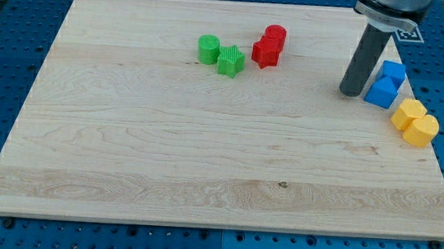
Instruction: Slide red star into blue cube
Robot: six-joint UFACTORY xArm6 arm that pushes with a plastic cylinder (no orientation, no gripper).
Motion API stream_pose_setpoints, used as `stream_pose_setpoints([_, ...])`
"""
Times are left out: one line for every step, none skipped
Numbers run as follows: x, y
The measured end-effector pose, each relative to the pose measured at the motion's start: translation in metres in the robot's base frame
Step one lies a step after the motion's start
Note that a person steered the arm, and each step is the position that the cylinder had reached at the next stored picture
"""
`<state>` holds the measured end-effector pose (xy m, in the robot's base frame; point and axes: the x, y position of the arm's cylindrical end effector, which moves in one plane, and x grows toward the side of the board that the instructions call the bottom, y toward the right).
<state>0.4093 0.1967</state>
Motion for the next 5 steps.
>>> stream_pose_setpoints([0.0, 0.024])
stream_pose_setpoints([0.0, 0.047])
stream_pose_setpoints([0.001, 0.041])
stream_pose_setpoints([0.001, 0.01])
stream_pose_setpoints([-0.027, -0.025])
